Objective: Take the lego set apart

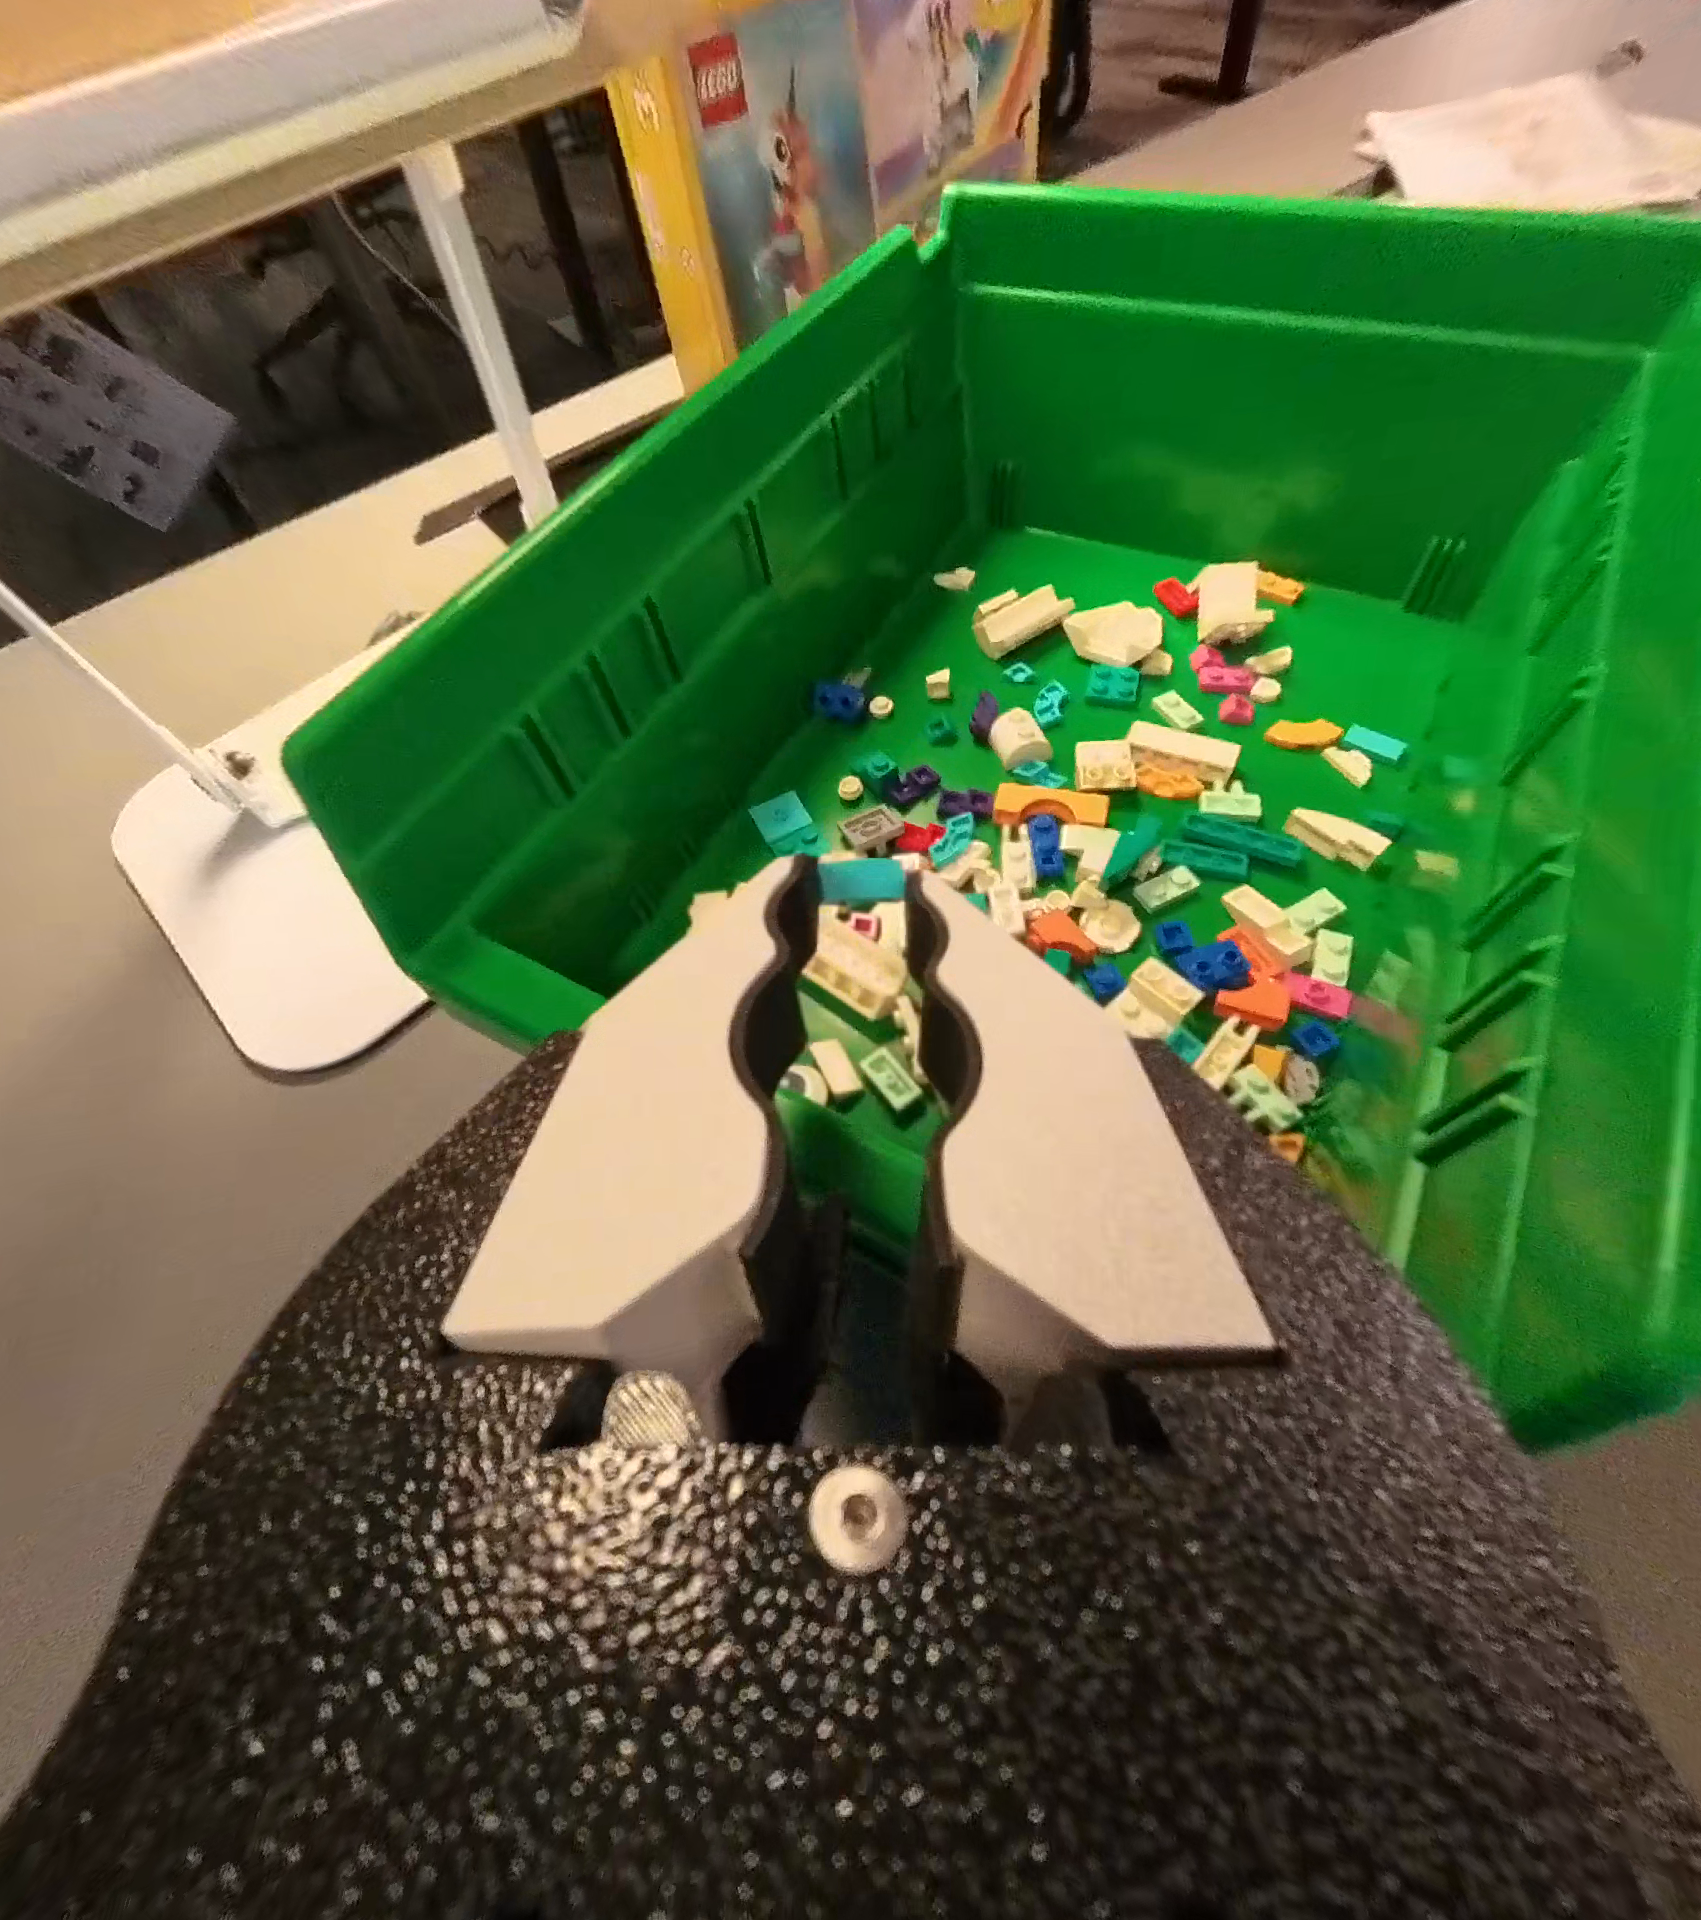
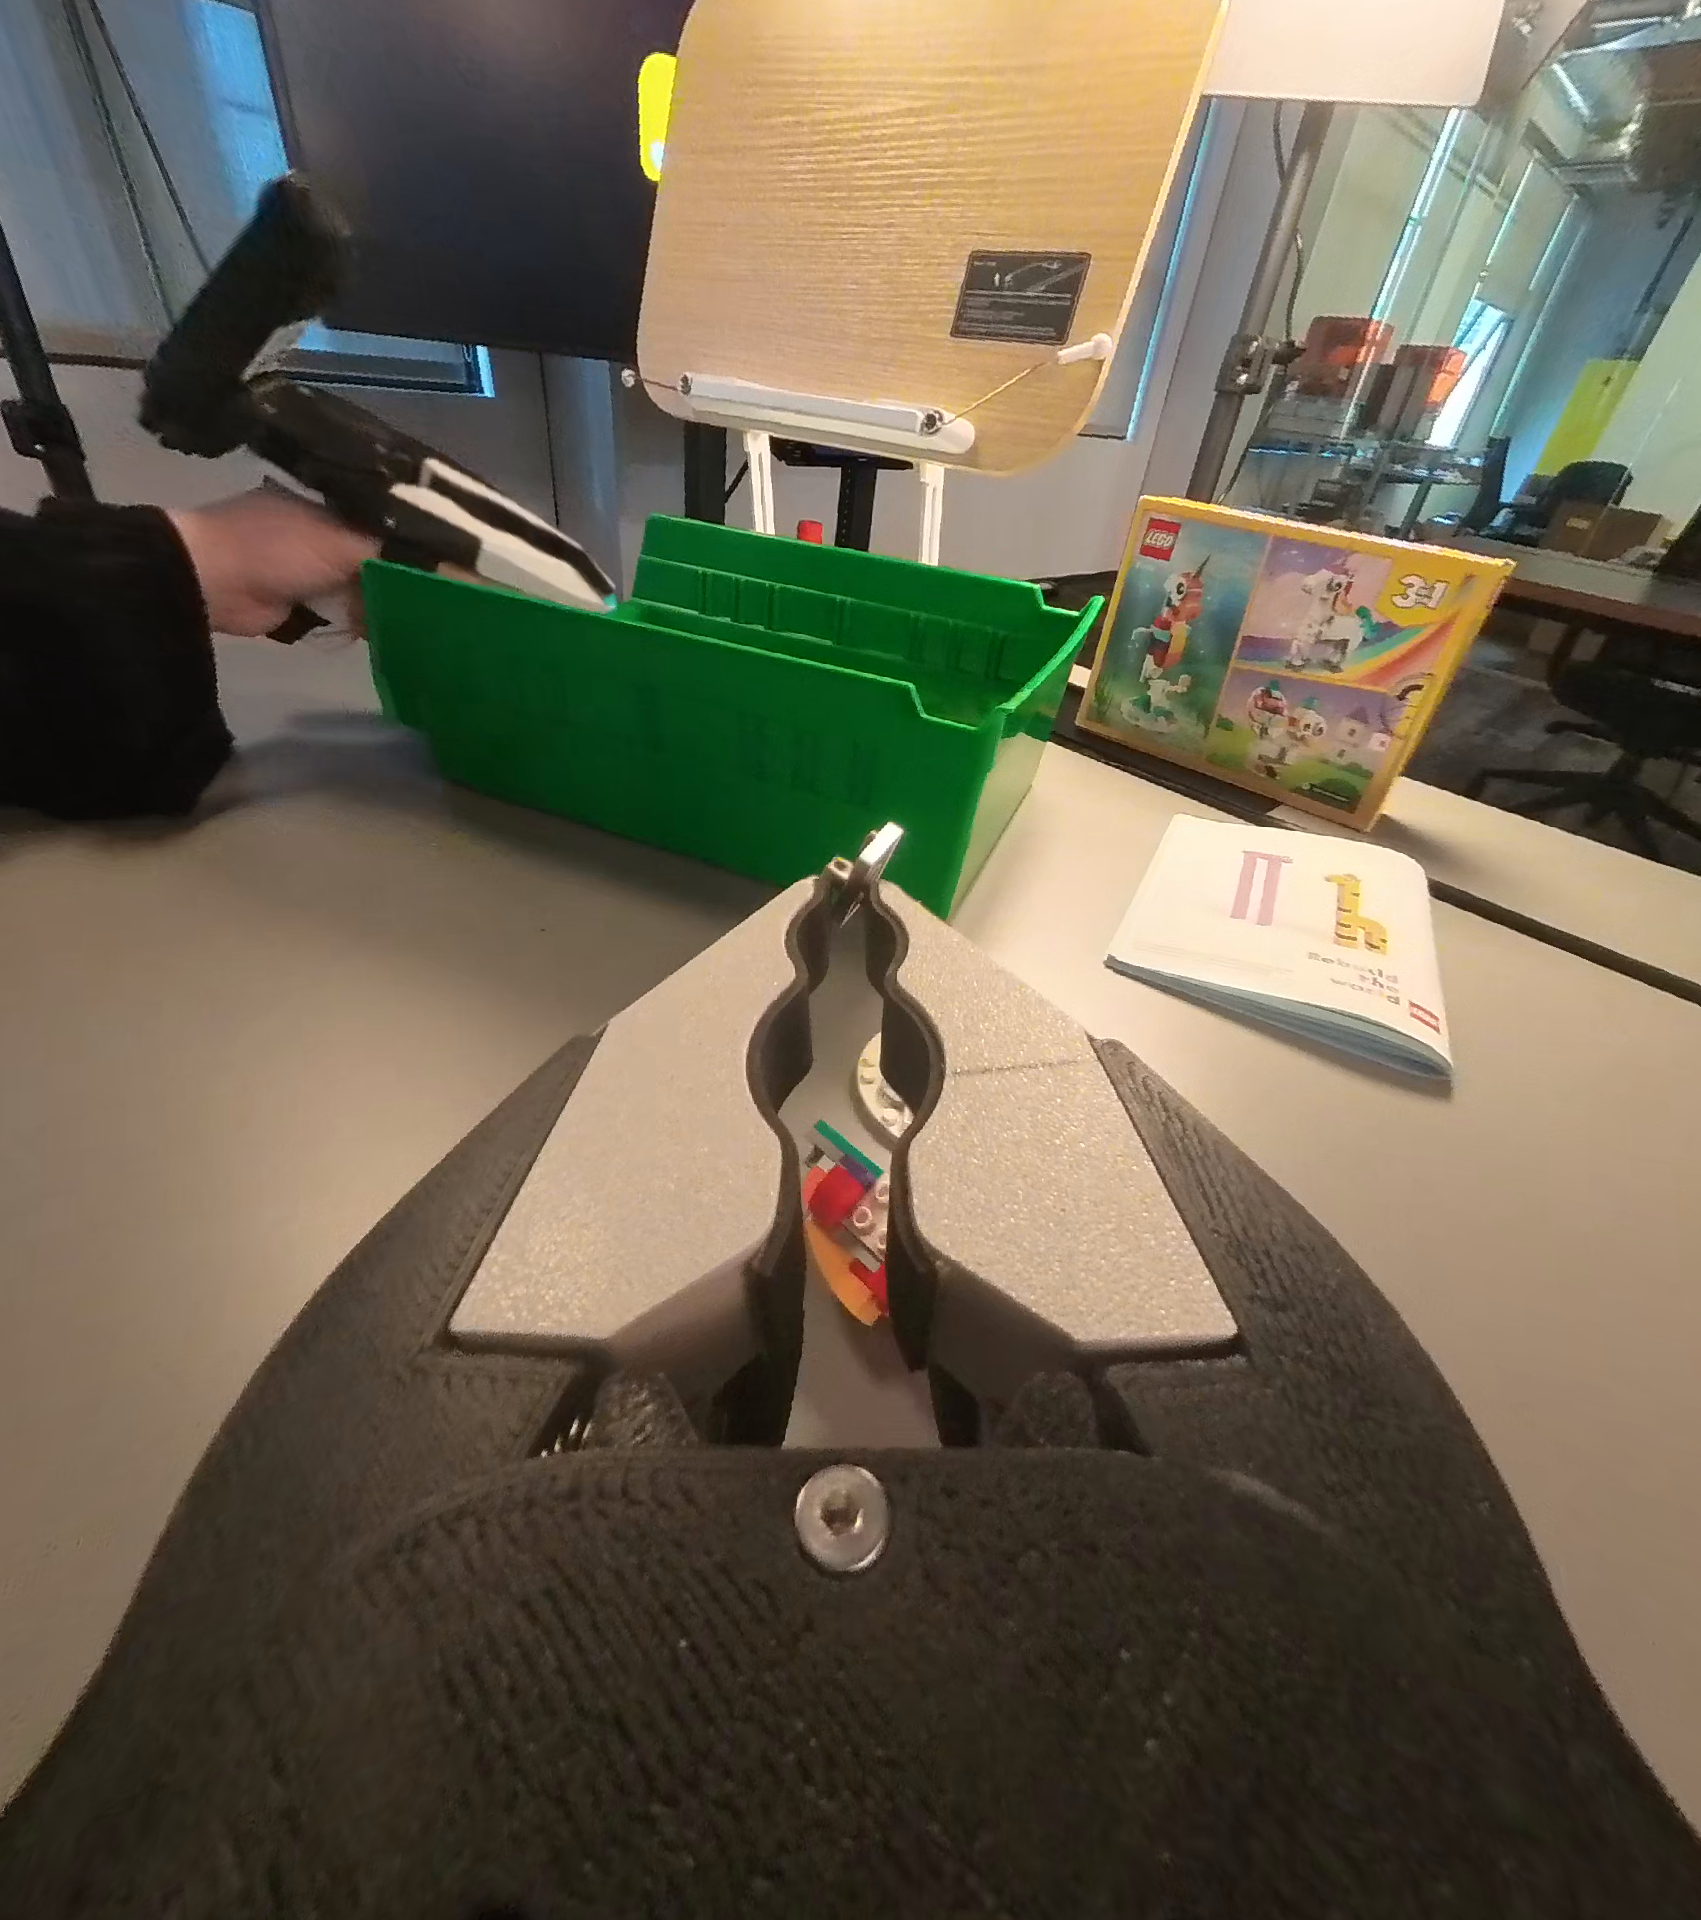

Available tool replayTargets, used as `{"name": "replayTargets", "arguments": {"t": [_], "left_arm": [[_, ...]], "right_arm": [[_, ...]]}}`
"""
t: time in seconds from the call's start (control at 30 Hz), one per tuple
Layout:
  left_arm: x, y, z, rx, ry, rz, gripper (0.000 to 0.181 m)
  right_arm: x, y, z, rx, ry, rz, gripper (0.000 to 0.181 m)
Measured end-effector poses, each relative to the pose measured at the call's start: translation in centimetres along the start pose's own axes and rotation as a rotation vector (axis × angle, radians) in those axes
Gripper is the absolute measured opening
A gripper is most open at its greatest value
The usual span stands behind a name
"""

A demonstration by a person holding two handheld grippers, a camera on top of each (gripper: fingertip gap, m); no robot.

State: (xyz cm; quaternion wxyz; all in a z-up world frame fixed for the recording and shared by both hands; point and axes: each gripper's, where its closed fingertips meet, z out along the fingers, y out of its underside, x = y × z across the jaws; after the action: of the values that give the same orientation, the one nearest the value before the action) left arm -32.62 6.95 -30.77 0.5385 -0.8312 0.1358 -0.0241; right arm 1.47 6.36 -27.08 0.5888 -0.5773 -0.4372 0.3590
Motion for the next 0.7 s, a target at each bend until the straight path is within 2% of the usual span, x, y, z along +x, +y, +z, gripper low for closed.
{"name": "replayTargets", "arguments": {"t": [0.13,0.23,0.43,0.7], "left_arm": [[-0.4,0.7,0.6,-0.095,0.016,0.020,0.015],[-0.8,1.5,1.0,-0.216,0.003,0.059,0.015],[-1.9,4.4,1.1,-0.580,-0.026,0.252,0.015],[-2.1,5.5,1.2,-0.852,0.019,0.475,0.015]], "right_arm": [[0.0,0.2,0.1,-0.006,0.000,0.000,0.004],[0.1,0.5,0.2,-0.017,0.001,0.007,0.004],[0.2,1.2,0.5,-0.043,-0.001,0.013,0.004],[0.3,1.6,0.6,-0.060,0.000,0.019,0.004]]}}
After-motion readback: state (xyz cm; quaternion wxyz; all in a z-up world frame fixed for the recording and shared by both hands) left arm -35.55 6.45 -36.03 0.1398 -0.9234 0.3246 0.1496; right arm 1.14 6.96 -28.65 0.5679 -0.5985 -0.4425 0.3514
